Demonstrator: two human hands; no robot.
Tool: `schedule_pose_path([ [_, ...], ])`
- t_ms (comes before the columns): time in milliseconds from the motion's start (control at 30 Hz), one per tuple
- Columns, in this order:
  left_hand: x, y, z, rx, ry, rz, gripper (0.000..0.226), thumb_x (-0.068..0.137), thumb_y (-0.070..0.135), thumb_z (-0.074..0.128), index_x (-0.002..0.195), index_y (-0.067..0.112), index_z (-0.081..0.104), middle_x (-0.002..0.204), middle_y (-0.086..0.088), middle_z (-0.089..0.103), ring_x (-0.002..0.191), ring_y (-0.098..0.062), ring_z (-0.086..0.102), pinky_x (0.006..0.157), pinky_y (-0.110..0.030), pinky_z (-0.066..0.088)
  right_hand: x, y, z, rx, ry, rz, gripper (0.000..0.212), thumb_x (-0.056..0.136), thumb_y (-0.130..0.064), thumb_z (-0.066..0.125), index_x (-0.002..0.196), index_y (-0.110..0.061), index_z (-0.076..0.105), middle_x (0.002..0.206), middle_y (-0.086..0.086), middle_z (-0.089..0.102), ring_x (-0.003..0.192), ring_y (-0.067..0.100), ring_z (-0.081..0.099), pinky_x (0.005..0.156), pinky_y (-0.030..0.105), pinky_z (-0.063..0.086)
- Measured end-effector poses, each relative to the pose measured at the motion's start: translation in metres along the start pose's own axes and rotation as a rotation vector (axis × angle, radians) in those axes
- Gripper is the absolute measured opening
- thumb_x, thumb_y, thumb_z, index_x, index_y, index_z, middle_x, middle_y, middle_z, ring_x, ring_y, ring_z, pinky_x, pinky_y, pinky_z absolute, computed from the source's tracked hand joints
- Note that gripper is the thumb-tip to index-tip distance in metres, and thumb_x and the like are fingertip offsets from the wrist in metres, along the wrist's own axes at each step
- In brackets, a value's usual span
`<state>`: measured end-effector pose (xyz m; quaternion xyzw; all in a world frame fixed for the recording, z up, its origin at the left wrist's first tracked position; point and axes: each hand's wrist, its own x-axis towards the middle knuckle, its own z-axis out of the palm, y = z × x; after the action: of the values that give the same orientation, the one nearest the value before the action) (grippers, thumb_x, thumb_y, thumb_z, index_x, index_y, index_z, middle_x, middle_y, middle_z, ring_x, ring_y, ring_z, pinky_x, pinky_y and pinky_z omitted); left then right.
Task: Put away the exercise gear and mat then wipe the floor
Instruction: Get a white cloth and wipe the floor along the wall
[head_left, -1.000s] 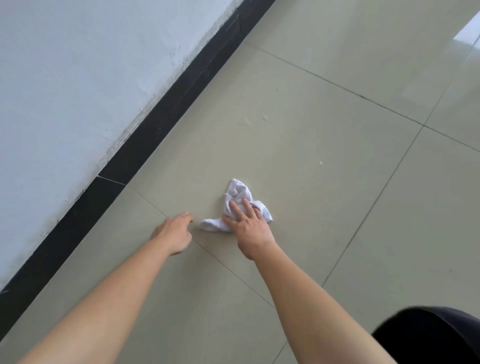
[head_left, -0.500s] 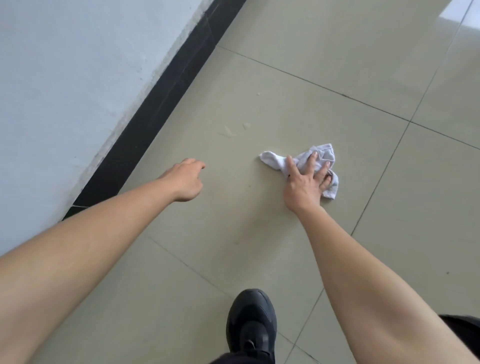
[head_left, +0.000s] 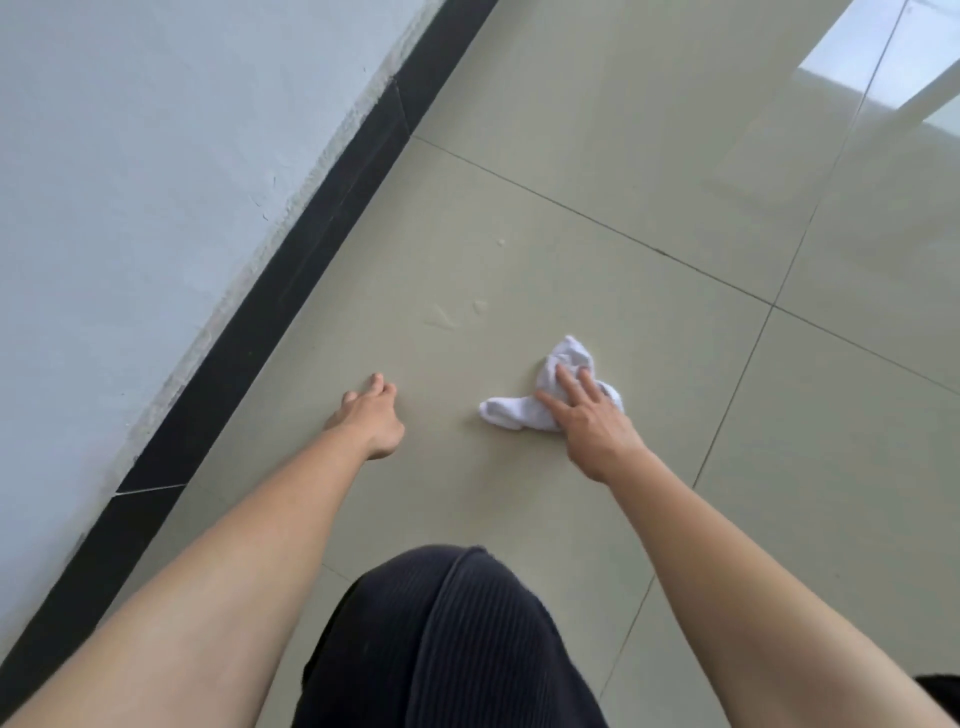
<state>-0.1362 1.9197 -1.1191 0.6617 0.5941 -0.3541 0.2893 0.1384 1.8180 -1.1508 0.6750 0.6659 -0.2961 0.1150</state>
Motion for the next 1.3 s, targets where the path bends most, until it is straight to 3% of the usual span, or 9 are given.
schedule_pose_path([
  [200, -0.011, -0.006, -0.019, 0.008, -0.073, 0.045, 0.066, 0.092, 0.012, 0.033, 0.155, 0.023, 0.015, 0.164, 0.012, -0.006, 0.147, -0.029, 0.016, 0.114, -0.048, 0.029, 0.001, -0.014, -0.023, -0.059, -0.027, 0.077, 0.078, 0.093, -0.001, 0.037, 0.159, -0.017, -0.001, 0.167, 0.005, 0.000, 0.152, 0.033, 0.002, 0.121, 0.042, 0.013],
  [333, -0.002, -0.010, -0.029, 0.001, -0.118, 0.062, 0.067, 0.092, 0.010, 0.032, 0.155, 0.024, 0.014, 0.163, 0.014, -0.009, 0.148, -0.030, 0.012, 0.115, -0.048, 0.027, 0.017, -0.068, 0.017, -0.140, -0.042, -0.358, 0.066, 0.091, -0.008, 0.034, 0.156, -0.013, 0.022, 0.163, 0.008, 0.025, 0.149, 0.039, 0.015, 0.118, 0.054, 0.014],
  [400, -0.001, -0.010, -0.029, 0.018, -0.126, 0.057, 0.067, 0.093, 0.008, 0.030, 0.156, 0.026, 0.015, 0.163, 0.015, -0.010, 0.149, -0.030, 0.011, 0.116, -0.047, 0.026, 0.019, -0.094, 0.047, -0.281, -0.097, -0.585, 0.057, 0.094, -0.025, 0.053, 0.149, -0.020, 0.039, 0.156, 0.004, 0.038, 0.145, 0.040, 0.027, 0.114, 0.058, 0.023],
  [467, 0.003, -0.012, -0.030, 0.018, -0.095, 0.066, 0.067, 0.094, 0.007, 0.031, 0.156, 0.027, 0.016, 0.163, 0.016, -0.011, 0.148, -0.029, 0.014, 0.115, -0.046, 0.028, 0.029, -0.106, 0.057, -0.312, -0.092, -0.708, 0.062, 0.092, -0.040, 0.063, 0.149, -0.028, 0.042, 0.160, -0.002, 0.033, 0.149, 0.036, 0.021, 0.118, 0.058, 0.023],
  [567, 0.005, -0.013, -0.029, 0.013, -0.067, 0.082, 0.068, 0.092, 0.007, 0.032, 0.155, 0.029, 0.018, 0.162, 0.017, -0.011, 0.147, -0.027, 0.016, 0.115, -0.044, 0.030, 0.059, -0.099, 0.034, -0.284, -0.005, -0.832, 0.057, 0.097, -0.024, 0.052, 0.152, -0.031, 0.036, 0.162, -0.005, 0.026, 0.152, 0.033, 0.011, 0.121, 0.056, 0.012],
  [667, 0.006, -0.014, -0.028, -0.004, -0.071, 0.067, 0.071, 0.089, 0.005, 0.031, 0.154, 0.031, 0.021, 0.162, 0.019, -0.010, 0.146, -0.025, 0.015, 0.114, -0.042, 0.029, 0.091, -0.073, 0.001, -0.100, 0.155, -0.522, 0.054, 0.092, -0.016, 0.037, 0.143, -0.020, 0.052, 0.154, 0.008, 0.044, 0.142, 0.044, 0.034, 0.113, 0.063, 0.028],
  [867, 0.007, -0.020, -0.024, -0.020, -0.053, 0.076, 0.074, 0.087, 0.004, 0.030, 0.154, 0.034, 0.022, 0.162, 0.020, -0.008, 0.147, -0.023, 0.013, 0.115, -0.040, 0.028, 0.093, -0.022, -0.015, 0.100, 0.309, 0.079, 0.052, 0.097, -0.012, 0.049, 0.147, -0.023, 0.044, 0.161, 0.009, 0.028, 0.149, 0.042, 0.015, 0.117, 0.058, 0.018],
  [1133, 0.022, -0.034, -0.012, -0.304, 0.062, 0.043, 0.073, 0.082, 0.000, 0.034, 0.146, 0.035, 0.040, 0.158, 0.025, 0.019, 0.144, -0.018, 0.030, 0.118, -0.035, 0.027, 0.109, -0.096, -0.004, -0.075, 0.096, -0.447, 0.068, 0.085, -0.014, 0.020, 0.150, -0.012, 0.040, 0.159, 0.007, 0.035, 0.148, 0.041, 0.024, 0.119, 0.056, 0.021],
  [1300, 0.025, -0.027, -0.009, -0.259, 0.153, 0.048, 0.071, 0.084, 0.001, 0.034, 0.146, 0.037, 0.039, 0.156, 0.028, 0.021, 0.141, -0.019, 0.034, 0.113, -0.035, 0.035, 0.195, -0.083, -0.061, -0.192, 0.163, -0.455, 0.063, 0.096, -0.010, 0.039, 0.156, -0.022, 0.025, 0.165, 0.002, 0.017, 0.152, 0.034, 0.009, 0.121, 0.050, 0.007],
])
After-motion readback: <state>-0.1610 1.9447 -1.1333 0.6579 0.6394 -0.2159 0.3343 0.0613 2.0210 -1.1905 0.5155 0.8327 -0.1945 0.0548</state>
